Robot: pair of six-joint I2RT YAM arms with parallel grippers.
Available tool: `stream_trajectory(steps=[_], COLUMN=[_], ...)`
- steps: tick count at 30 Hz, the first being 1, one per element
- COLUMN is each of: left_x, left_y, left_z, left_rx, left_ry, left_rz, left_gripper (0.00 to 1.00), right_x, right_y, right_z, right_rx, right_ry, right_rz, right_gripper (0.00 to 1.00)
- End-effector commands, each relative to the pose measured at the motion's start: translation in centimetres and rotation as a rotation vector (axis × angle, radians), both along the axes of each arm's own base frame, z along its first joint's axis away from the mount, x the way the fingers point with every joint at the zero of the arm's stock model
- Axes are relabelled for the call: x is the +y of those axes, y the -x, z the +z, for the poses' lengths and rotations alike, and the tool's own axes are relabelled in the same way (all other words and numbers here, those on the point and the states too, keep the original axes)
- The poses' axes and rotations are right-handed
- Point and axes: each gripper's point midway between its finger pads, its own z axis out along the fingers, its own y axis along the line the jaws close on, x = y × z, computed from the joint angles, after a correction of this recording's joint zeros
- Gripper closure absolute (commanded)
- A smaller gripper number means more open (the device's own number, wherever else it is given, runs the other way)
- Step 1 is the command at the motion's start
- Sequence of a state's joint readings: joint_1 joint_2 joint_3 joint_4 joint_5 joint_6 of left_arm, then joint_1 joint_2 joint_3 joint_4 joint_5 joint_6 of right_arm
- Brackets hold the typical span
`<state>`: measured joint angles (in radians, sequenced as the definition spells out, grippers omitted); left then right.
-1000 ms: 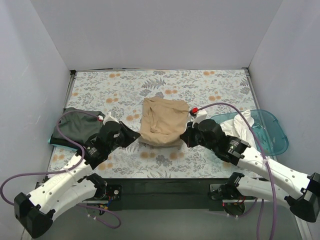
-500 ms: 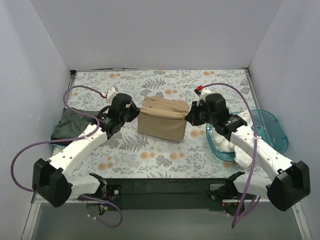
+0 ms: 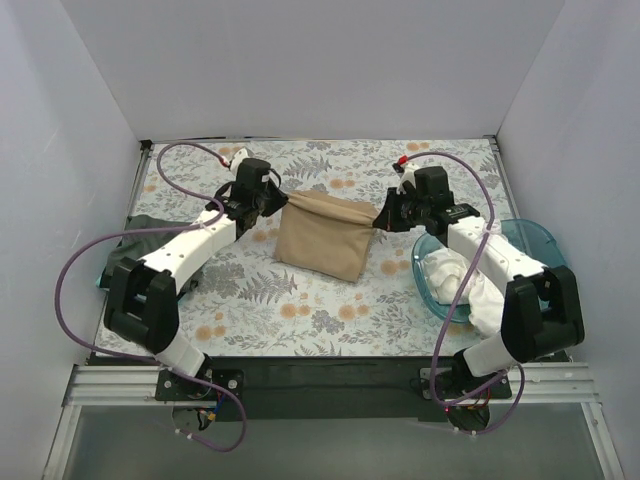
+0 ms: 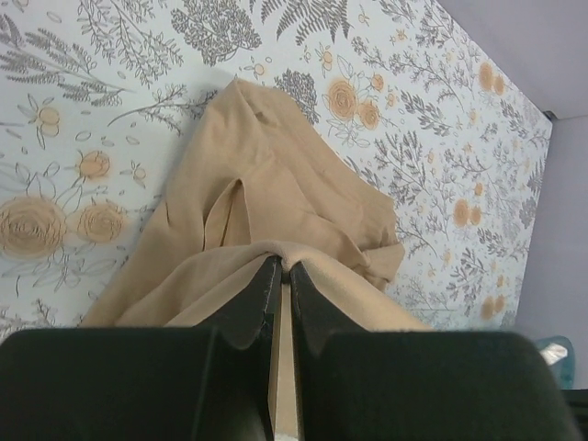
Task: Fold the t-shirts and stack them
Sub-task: Fold the tshirt
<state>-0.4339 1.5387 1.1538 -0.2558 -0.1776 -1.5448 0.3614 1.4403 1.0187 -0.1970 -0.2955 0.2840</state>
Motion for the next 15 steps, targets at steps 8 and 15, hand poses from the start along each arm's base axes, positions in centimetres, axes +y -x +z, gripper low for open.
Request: stream_trajectory(steps=[8, 15], left_x=[0.3, -1.1], left_y=[-6.6, -10.2], left_z=[-1.7, -5.8], left_rx=[-0.030, 0.014], left_ry=[-0.058, -0.071], left_rz=[-0.009, -0.084], left_gripper=[1.00, 0.12], right_x=[-1.1, -2.7], right_y=[-5.9, -9.9], right_z=[-2.1, -4.8], right_rx=[0.045, 0.066], right_ry=[-0.035, 0.002], right_rz=[-0.012, -0.038], right_gripper=[0.99, 0.60])
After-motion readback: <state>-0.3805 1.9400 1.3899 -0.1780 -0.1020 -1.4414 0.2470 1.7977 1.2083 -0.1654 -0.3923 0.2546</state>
